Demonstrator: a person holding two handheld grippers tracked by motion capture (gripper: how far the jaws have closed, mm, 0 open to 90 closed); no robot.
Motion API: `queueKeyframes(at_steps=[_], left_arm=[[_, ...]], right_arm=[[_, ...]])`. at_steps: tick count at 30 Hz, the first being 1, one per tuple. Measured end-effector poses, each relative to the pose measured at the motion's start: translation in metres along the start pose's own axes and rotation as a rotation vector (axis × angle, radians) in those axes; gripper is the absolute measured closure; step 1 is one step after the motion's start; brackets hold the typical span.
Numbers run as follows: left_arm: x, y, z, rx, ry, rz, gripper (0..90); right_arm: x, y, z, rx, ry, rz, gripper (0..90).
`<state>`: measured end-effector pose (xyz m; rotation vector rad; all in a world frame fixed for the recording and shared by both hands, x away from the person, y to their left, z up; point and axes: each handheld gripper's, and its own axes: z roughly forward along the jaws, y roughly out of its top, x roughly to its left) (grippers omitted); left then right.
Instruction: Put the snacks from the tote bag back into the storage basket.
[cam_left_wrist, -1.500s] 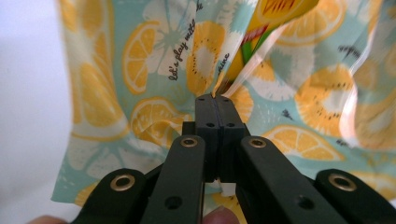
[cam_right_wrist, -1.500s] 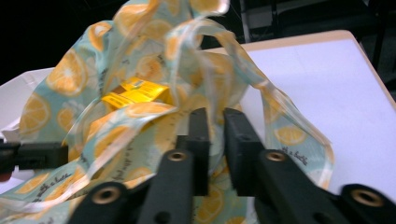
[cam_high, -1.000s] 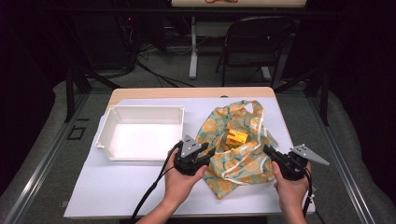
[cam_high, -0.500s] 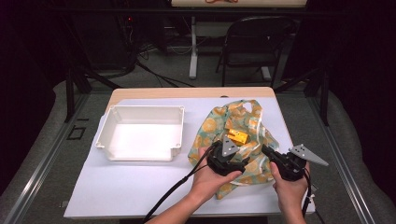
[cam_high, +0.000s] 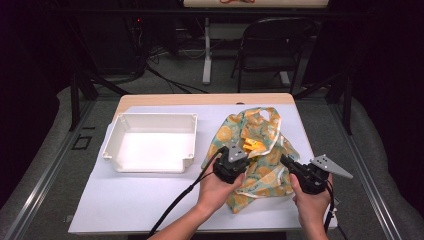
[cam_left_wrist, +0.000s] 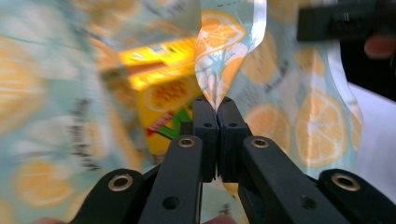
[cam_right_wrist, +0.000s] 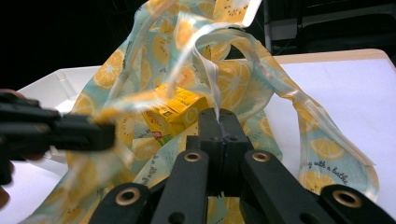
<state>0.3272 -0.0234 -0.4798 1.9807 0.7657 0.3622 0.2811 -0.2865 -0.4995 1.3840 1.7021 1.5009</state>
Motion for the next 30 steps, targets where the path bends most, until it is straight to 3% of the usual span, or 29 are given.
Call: queueKeyframes(at_steps=[5, 9, 18, 23, 30], left_arm=[[0.028, -0.001, -0.015, -0.046, 0.055, -0.107, 89.6], [0.045, -0.018, -0.017, -0.032, 0.106, -0.187, 89.6], [0.063, -0.057, -0.017, 0.009, 0.203, -0.26, 89.5], [0.063, -0.07, -0.021, 0.024, 0.202, -0.272, 89.4], [0.062, -0.09, -0.02, 0.126, 0.133, -0.315, 89.1]], right_arm=[[-0.002, 0.0, 0.0, -0.006, -0.005, 0.001, 90.0], [-0.005, 0.0, -0.001, -0.003, -0.015, 0.004, 90.0], [-0.014, -0.002, 0.002, 0.014, -0.043, 0.007, 90.0], [-0.018, -0.003, 0.002, 0.012, -0.057, 0.016, 90.0], [-0.023, -0.004, 0.001, 0.02, -0.084, 0.031, 90.0]])
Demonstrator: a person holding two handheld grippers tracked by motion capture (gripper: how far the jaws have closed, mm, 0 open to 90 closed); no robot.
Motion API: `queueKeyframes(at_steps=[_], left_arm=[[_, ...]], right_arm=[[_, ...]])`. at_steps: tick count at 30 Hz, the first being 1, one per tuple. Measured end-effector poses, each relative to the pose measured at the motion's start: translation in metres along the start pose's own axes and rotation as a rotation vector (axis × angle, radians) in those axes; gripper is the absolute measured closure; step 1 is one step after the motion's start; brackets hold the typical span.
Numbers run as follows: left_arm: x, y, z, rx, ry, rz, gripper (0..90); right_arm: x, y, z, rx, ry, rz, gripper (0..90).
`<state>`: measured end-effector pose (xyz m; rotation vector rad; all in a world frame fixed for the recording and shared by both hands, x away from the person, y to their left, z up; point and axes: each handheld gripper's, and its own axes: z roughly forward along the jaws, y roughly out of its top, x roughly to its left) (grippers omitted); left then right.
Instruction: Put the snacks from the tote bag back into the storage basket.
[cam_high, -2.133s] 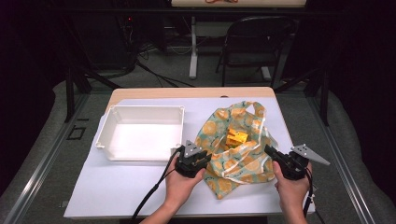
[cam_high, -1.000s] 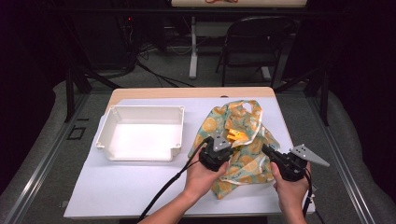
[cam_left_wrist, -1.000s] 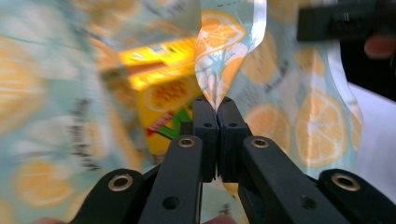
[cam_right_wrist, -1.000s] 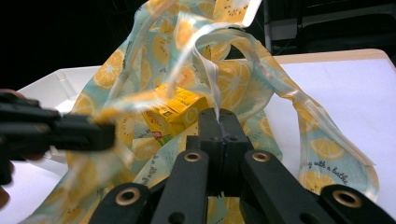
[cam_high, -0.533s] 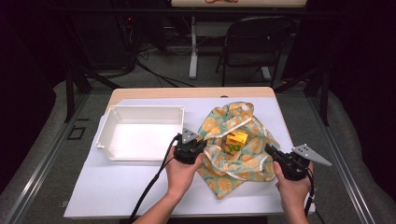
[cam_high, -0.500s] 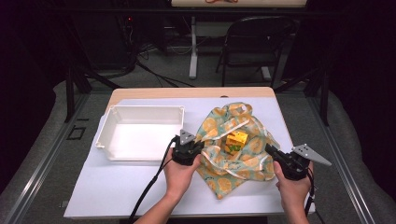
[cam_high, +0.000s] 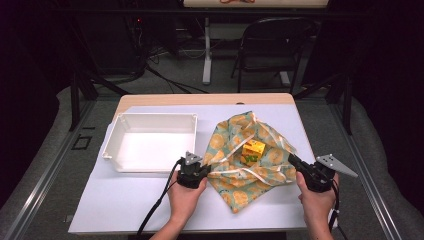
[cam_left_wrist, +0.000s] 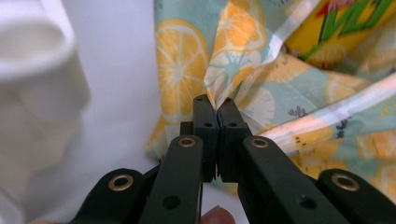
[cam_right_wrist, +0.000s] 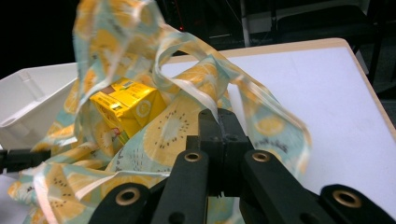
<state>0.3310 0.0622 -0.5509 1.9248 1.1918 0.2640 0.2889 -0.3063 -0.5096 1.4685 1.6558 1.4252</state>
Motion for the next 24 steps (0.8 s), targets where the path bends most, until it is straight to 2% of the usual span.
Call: queueKeyframes(at_steps=[2, 4, 6, 7, 8, 9, 10, 12, 15, 17, 20, 22, 23, 24], left_arm=[[0.001, -0.004, 0.0, 0.02, -0.022, 0.004, 87.9], [0.001, -0.005, -0.003, 0.003, -0.054, -0.008, 85.6], [0.001, -0.002, -0.012, -0.043, -0.071, -0.019, 76.5], [0.001, 0.0, -0.018, -0.063, -0.076, -0.023, 66.3], [0.0, 0.003, -0.023, -0.094, -0.082, -0.029, 66.3], [-0.001, 0.006, -0.029, -0.115, -0.082, -0.026, 59.4], [-0.002, 0.01, -0.034, -0.134, -0.075, -0.019, 59.4], [-0.004, 0.018, -0.044, -0.171, -0.071, -0.005, 52.1], [-0.011, 0.032, -0.05, -0.217, -0.069, 0.022, 49.3], [-0.016, 0.043, -0.047, -0.216, -0.073, 0.055, 47.1], [-0.022, 0.061, -0.035, -0.209, -0.05, 0.098, 44.1], [-0.024, 0.07, -0.022, -0.197, -0.066, 0.087, 40.1], [-0.025, 0.073, -0.015, -0.206, -0.072, 0.081, 35.6], [-0.027, 0.075, -0.008, -0.206, -0.055, 0.083, 33.1]], right_arm=[[0.0, -0.001, 0.001, 0.005, -0.006, -0.002, 90.0], [0.0, -0.001, 0.001, 0.009, -0.007, -0.007, 90.0], [0.002, 0.0, 0.0, 0.007, -0.003, -0.014, 90.0], [0.004, 0.0, -0.001, -0.004, 0.003, -0.016, 90.0], [0.004, 0.0, -0.001, -0.004, 0.003, -0.016, 90.0], [0.005, 0.0, -0.002, -0.007, 0.011, -0.023, 90.0], [0.005, 0.0, -0.002, -0.007, 0.011, -0.023, 90.0], [0.007, 0.001, -0.003, -0.011, 0.017, -0.029, 90.0], [0.009, 0.002, -0.003, -0.012, 0.018, -0.031, 90.0], [0.01, 0.002, -0.003, -0.016, 0.019, -0.034, 90.0], [0.012, 0.002, -0.003, -0.018, 0.023, -0.04, 90.0], [0.013, 0.002, -0.002, -0.018, 0.028, -0.042, 90.0], [0.013, 0.002, -0.002, -0.017, 0.031, -0.043, 90.0], [0.013, 0.001, -0.002, -0.017, 0.032, -0.043, 90.0]])
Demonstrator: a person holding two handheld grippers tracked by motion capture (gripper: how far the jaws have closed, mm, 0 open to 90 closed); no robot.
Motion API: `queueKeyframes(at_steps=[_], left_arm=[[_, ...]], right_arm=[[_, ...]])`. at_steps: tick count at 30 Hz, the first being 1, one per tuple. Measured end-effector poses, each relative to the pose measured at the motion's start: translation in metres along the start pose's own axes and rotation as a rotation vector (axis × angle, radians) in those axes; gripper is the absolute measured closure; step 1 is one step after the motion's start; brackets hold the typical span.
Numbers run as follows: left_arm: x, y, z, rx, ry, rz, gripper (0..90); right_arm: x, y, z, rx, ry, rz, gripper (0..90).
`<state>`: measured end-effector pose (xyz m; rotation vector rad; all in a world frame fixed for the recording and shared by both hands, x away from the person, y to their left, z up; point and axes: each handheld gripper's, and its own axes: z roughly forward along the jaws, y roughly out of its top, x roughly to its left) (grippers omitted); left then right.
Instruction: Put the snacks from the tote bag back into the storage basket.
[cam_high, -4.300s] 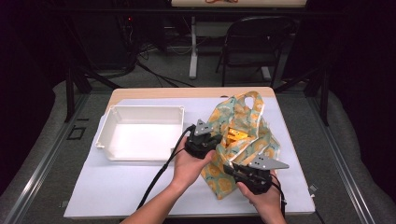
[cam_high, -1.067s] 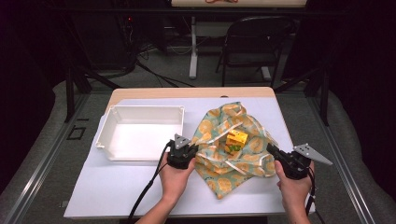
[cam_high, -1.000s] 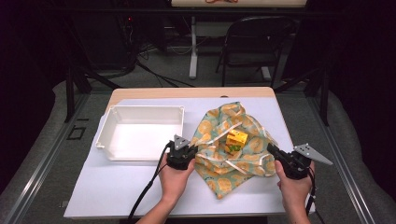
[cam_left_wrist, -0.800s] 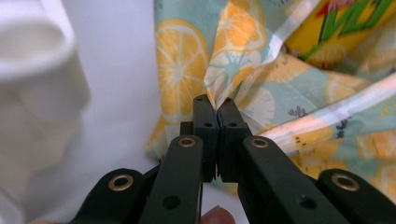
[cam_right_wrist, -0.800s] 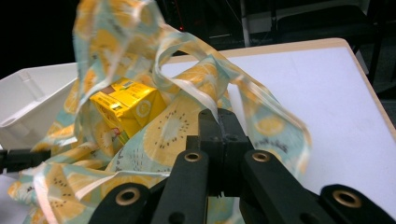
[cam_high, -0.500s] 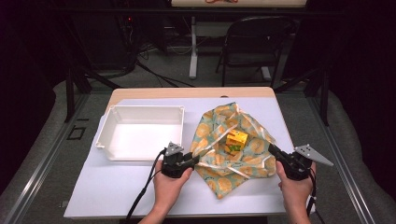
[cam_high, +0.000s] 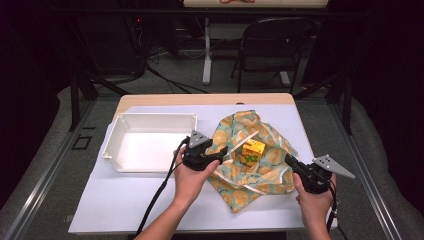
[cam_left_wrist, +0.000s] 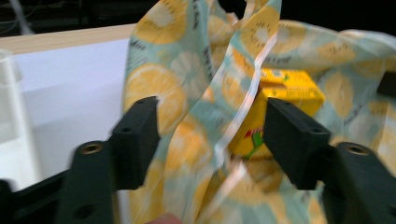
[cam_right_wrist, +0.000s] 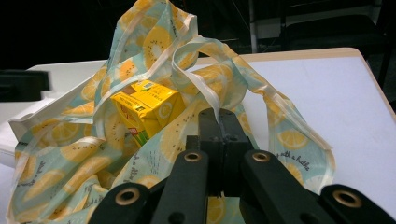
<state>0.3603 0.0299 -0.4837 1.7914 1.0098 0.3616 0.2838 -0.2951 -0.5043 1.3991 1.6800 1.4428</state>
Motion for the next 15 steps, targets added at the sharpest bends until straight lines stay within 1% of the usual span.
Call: queueKeyframes(at_steps=[1, 3, 5, 8, 9, 11, 12, 13, 14, 15], left_arm=[[0.0, 0.0, 0.006, 0.014, 0.012, 0.004, 32.4], [-0.002, -0.002, 0.019, 0.027, 0.044, -0.003, 33.1], [-0.005, -0.007, 0.03, 0.055, 0.095, 0.005, 39.4], [-0.007, -0.016, 0.044, 0.108, 0.156, 0.007, 59.0], [-0.007, -0.019, 0.047, 0.133, 0.17, 0.019, 66.1], [-0.009, -0.024, 0.053, 0.167, 0.187, 0.042, 78.1], [-0.009, -0.026, 0.054, 0.184, 0.19, 0.038, 82.6], [-0.008, -0.028, 0.056, 0.201, 0.184, 0.031, 90.0], [-0.007, -0.03, 0.057, 0.213, 0.185, 0.029, 90.0], [-0.005, -0.033, 0.058, 0.229, 0.19, 0.025, 90.0]], right_arm=[[0.0, 0.0, 0.0, 0.003, -0.001, -0.003, 90.0], [0.0, 0.0, 0.001, 0.006, 0.003, 0.001, 90.0], [-0.001, -0.001, 0.001, 0.008, 0.004, 0.001, 90.0], [-0.002, -0.001, 0.002, 0.01, 0.004, -0.001, 90.0], [-0.002, -0.001, 0.002, 0.012, 0.006, -0.001, 90.0], [-0.003, -0.001, 0.003, 0.01, 0.008, 0.009, 90.0], [-0.004, -0.001, 0.003, 0.013, 0.007, 0.008, 90.0], [-0.007, -0.002, 0.006, 0.021, 0.012, 0.032, 90.0], [-0.007, -0.002, 0.006, 0.021, 0.012, 0.032, 90.0], [-0.011, -0.004, 0.011, 0.039, 0.012, 0.064, 90.0]])
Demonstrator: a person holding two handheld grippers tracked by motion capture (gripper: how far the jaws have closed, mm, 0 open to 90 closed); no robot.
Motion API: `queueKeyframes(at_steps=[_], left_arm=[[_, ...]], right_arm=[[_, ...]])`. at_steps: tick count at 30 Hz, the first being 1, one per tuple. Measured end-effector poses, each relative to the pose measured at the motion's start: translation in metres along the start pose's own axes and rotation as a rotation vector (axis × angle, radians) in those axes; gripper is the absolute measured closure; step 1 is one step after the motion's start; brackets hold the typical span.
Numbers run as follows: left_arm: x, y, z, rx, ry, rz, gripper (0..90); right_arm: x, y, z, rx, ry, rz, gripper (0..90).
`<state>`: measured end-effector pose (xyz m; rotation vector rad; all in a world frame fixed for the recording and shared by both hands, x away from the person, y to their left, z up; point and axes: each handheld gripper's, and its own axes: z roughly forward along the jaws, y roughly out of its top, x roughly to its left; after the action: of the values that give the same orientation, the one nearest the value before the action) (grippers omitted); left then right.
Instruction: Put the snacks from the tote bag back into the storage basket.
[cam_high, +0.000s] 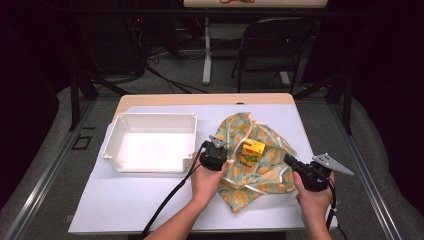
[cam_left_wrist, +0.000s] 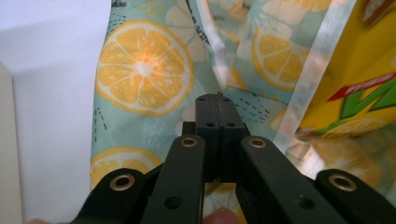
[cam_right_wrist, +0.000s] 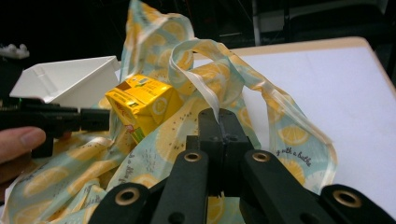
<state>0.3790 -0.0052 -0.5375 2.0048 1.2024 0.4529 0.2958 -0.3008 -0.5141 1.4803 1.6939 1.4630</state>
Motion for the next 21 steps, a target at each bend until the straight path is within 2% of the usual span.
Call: queueKeyframes(at_steps=[2, 4, 6, 9, 10, 12, 14, 16, 17, 18, 21], left_arm=[[0.003, -0.005, 0.005, 0.034, 0.008, -0.014, 90.0], [0.007, -0.011, 0.009, 0.057, 0.013, -0.019, 90.0], [0.009, -0.017, 0.01, 0.073, 0.011, -0.022, 90.0], [0.01, -0.023, 0.009, 0.054, 0.018, -0.026, 90.0], [0.01, -0.024, 0.007, 0.054, 0.017, -0.024, 90.0], [0.009, -0.027, 0.005, 0.048, 0.016, -0.021, 90.0], [0.01, -0.029, 0.003, 0.043, -0.005, -0.031, 89.6], [0.011, -0.03, -0.001, 0.028, -0.024, -0.037, 85.6], [0.012, -0.03, -0.005, 0.016, -0.036, -0.045, 82.4], [0.012, -0.029, -0.009, -0.006, -0.049, -0.051, 79.4], [0.011, -0.026, -0.022, -0.043, -0.086, -0.058, 70.5]], right_arm=[[-0.002, -0.001, 0.004, 0.003, -0.007, 0.015, 90.0], [-0.008, -0.006, 0.013, 0.053, -0.032, 0.028, 90.0], [-0.01, -0.008, 0.016, 0.07, -0.041, 0.034, 90.0], [-0.017, -0.014, 0.024, 0.133, -0.081, 0.048, 90.0], [-0.02, -0.016, 0.026, 0.178, -0.095, 0.041, 90.0], [-0.025, -0.022, 0.031, 0.212, -0.125, 0.062, 90.0], [-0.029, -0.025, 0.034, 0.26, -0.13, 0.071, 90.0], [-0.031, -0.026, 0.034, 0.265, -0.136, 0.085, 90.0], [-0.03, -0.025, 0.032, 0.244, -0.132, 0.095, 88.9], [-0.03, -0.023, 0.029, 0.236, -0.127, 0.088, 85.5], [-0.023, -0.015, 0.02, 0.155, -0.129, 0.051, 70.2]])
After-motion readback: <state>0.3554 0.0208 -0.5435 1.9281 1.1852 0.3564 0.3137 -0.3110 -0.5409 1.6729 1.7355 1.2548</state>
